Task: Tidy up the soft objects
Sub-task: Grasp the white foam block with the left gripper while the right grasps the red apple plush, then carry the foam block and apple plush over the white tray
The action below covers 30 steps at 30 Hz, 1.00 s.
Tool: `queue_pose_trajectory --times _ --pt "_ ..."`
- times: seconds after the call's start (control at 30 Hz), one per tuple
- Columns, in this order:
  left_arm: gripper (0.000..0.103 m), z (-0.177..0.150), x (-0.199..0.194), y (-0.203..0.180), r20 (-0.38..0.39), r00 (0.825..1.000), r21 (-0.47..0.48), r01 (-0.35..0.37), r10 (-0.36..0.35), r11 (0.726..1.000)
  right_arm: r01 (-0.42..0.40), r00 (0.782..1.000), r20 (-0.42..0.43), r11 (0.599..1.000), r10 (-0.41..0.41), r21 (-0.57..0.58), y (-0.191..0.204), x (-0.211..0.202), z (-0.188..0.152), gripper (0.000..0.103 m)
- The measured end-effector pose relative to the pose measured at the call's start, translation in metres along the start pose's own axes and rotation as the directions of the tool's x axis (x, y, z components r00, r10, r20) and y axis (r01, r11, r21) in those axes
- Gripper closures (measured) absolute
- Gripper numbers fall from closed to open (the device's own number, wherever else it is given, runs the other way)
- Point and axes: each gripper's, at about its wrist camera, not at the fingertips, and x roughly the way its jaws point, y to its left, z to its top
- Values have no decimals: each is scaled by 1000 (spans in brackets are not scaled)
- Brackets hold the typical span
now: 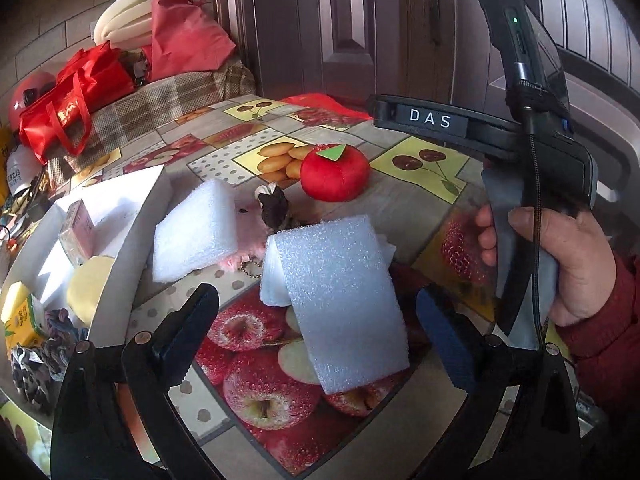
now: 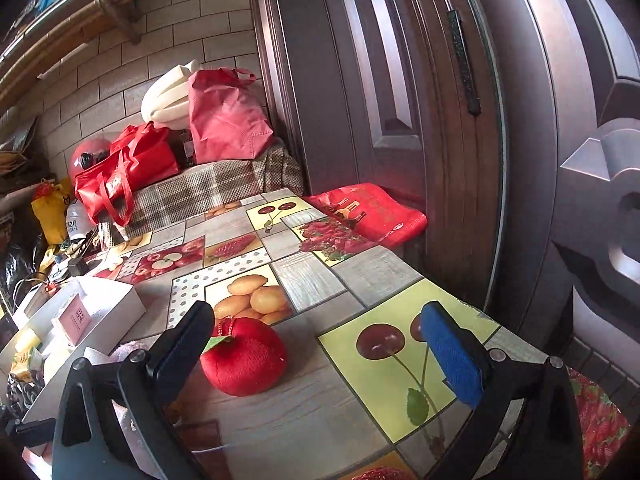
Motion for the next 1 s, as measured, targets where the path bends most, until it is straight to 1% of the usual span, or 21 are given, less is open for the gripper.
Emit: queue_pose_trajectory --times 0.03,0.07,0.1,0.17,0.23,0.27,0.33,0.37,0.4,0.43,0.47,0.5,0.53,0.57,0.63,0.7,0.8,0.83,0.9,1.0 --pt "6 1 6 -1 -22 1000 0 2 -2 1000 -16 1000 -12 1000 16 -15 2 3 1 0" --pt "10 1 11 0 -44 999 -6 12 -13 1000 -31 999 -29 999 30 -31 5 7 1 0" --pt "19 1 15 2 -66 997 -19 28 -29 999 -55 997 -60 997 51 -51 9 14 1 0" --pt "24 -1 21 11 -92 994 -64 58 -64 996 -113 984 -151 989 98 -92 19 29 0 0" --pt "40 -2 22 20 -90 991 -116 90 -101 989 -134 966 -236 984 103 -121 26 45 -3 0" --pt "52 -2 22 24 -87 989 -137 105 -117 985 -136 961 -258 983 100 -125 29 50 -4 0" --pt "52 -3 19 29 -66 987 -163 132 -145 978 -142 951 -294 981 98 -133 33 60 -4 1" --pt "52 -3 14 30 -46 988 -163 138 -147 977 -148 942 -321 979 97 -139 35 66 -6 6" --pt "52 -3 10 28 -27 990 -150 133 -139 980 -170 924 -367 975 107 -142 37 73 -8 24" --pt "52 -2 5 26 -6 992 -131 126 -128 983 -208 899 -416 969 135 -135 40 82 -11 33" --pt "52 -3 -1 23 19 993 -116 120 -118 986 -242 882 -442 962 164 -125 41 85 -13 38" --pt "52 -3 -7 22 42 993 -101 111 -107 989 -241 883 -441 962 162 -130 42 84 -14 40" --pt "52 -3 -12 22 65 993 -88 105 -99 991 -243 888 -430 960 162 -140 44 81 -13 42" --pt "52 -4 -17 22 87 992 -82 103 -96 991 -235 897 -415 960 154 -151 44 77 -13 43" --pt "52 -4 -24 25 129 987 -78 104 -93 992 -202 920 -367 967 133 -155 42 68 -10 44" --pt "52 -5 -30 30 164 984 -70 87 -75 994 -174 946 -295 977 132 -120 32 57 -3 44" --pt "52 -7 -39 36 214 976 -56 52 -39 997 -147 979 -149 989 142 -26 10 33 5 44" --pt "52 -7 -41 39 231 973 -56 45 -31 997 -139 985 -106 990 138 2 4 26 7 44" --pt "52 -10 -47 46 261 965 -61 31 -14 998 -122 991 -52 992 124 33 -5 11 6 44" --pt "52 -13 -53 56 294 956 -66 10 10 998 -123 992 14 991 122 50 -9 -12 2 43"
